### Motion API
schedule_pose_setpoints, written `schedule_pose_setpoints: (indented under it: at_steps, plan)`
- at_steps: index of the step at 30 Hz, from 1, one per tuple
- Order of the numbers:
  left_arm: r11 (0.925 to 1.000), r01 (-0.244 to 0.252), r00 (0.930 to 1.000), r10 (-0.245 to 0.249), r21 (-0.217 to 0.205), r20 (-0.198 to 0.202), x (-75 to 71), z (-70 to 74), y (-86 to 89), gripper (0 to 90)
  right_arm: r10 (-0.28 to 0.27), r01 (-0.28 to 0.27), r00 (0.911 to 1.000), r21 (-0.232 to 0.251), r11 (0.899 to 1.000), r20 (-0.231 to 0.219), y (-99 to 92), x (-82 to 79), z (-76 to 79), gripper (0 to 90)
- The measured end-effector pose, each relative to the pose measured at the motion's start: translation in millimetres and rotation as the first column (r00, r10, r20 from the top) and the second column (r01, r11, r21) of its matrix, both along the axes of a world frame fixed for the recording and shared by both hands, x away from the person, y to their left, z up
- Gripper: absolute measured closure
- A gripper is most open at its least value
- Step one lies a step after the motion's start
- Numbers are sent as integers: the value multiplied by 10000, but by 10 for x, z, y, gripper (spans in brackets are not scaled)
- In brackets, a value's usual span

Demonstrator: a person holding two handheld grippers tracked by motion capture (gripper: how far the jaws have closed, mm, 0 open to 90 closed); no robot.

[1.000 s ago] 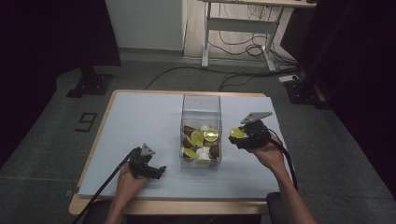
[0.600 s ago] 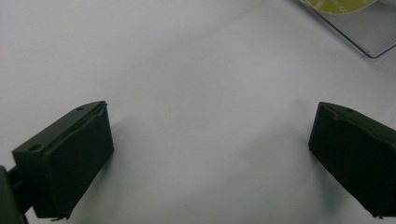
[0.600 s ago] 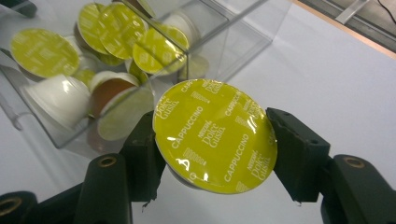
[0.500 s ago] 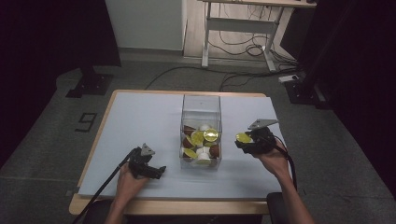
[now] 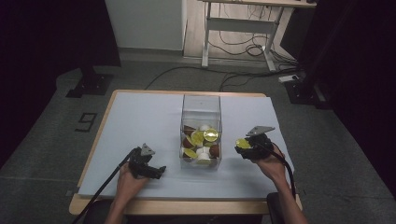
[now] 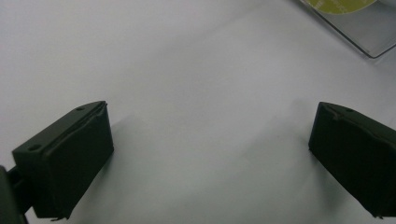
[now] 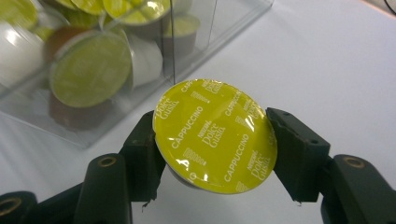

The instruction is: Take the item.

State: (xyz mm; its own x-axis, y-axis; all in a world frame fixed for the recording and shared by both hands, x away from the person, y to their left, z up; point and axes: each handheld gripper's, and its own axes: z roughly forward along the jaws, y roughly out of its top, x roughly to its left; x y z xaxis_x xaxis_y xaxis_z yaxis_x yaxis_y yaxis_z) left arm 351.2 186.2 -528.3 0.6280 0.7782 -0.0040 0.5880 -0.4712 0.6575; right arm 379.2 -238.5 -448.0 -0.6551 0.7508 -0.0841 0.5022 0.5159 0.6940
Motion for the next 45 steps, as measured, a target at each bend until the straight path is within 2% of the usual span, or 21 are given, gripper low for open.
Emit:
schedule_pose_setpoints:
  at_steps: [5, 13, 22, 36, 44, 45]
  plan:
    - [10000, 6, 10000, -6, -3, 0, -1, 0, 1, 0, -173, 172, 9996, -78, 9998, -237, -13, 20, -167, 404]
    - [10000, 12, 10000, -12, -3, -1, 0, 0, 1, 0, -231, 215, 9990, -398, 9990, -378, -18, 37, -308, 403]
    - [10000, 11, 10000, -11, -1, 1, 1, 0, 1, 0, -413, 381, 9965, -449, 9983, -725, -30, 55, -461, 403]
    - [10000, 9, 10000, -9, -5, -3, 0, 0, 1, 0, -391, 308, 9938, -795, 9964, -1045, -4, 66, -587, 402]
    - [10000, 17, 10000, -17, -2, -5, 1, 0, 2, 0, -345, 264, 9951, -874, 9958, -924, -2, 65, -589, 397]
    - [10000, 14, 10000, -14, -6, -6, 1, 0, 2, 0, -215, 142, 9958, -817, 9966, -887, -1, 65, -587, 347]
